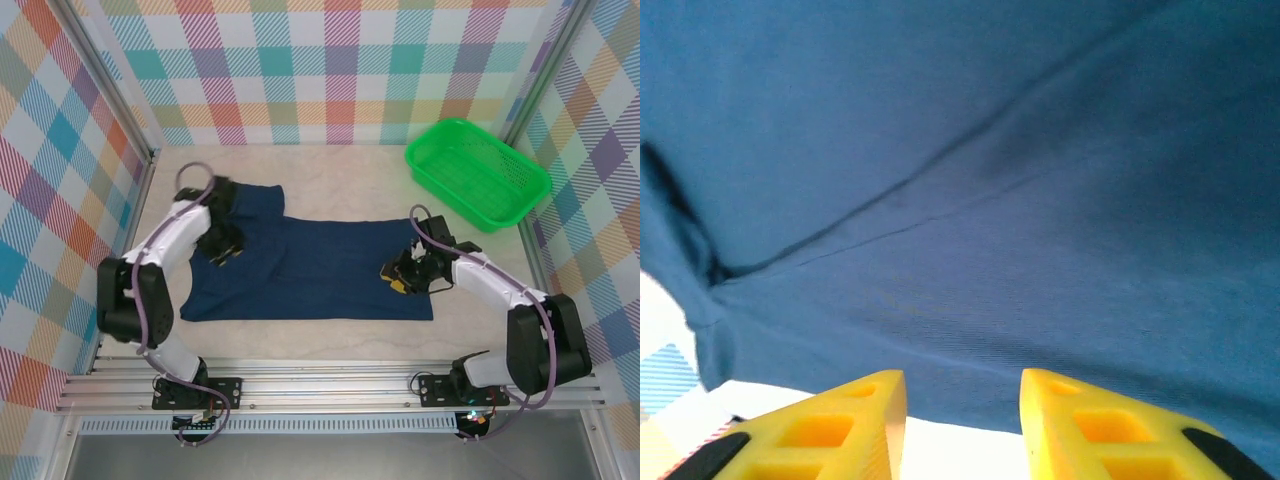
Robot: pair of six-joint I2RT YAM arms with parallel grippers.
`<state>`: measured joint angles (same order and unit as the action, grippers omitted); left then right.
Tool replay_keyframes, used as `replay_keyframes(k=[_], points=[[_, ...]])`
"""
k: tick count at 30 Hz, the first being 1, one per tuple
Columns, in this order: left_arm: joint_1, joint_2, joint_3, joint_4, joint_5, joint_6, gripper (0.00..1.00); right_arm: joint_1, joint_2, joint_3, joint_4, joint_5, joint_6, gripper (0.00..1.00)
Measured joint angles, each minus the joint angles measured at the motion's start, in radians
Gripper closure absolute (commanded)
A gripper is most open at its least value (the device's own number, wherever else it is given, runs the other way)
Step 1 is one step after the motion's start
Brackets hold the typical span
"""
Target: Fold and stack the t-shirts
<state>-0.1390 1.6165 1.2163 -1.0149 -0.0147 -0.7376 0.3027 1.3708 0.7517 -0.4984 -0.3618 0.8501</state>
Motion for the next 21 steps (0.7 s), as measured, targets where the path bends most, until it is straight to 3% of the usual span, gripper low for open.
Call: replay_keyframes(k=[6, 12, 19, 21], points=[[0.142, 0.010, -0.191, 0.032, 0.058, -0.019, 0.80, -0.026, 0.085, -0.008, -0.065, 0.040, 0.019, 0.68], [0.182, 0.181, -0.121, 0.089, 0.037, 0.006, 0.85, -0.062, 0.151, -0.006, -0.149, 0.108, 0.014, 0.70], [0.234, 0.241, -0.031, 0.098, -0.043, 0.106, 0.86, -0.101, 0.217, 0.053, -0.222, 0.092, -0.029, 0.71], [0.240, 0.243, -0.021, 0.100, -0.044, 0.123, 0.82, -0.101, 0.227, 0.066, -0.236, 0.092, -0.036, 0.71]])
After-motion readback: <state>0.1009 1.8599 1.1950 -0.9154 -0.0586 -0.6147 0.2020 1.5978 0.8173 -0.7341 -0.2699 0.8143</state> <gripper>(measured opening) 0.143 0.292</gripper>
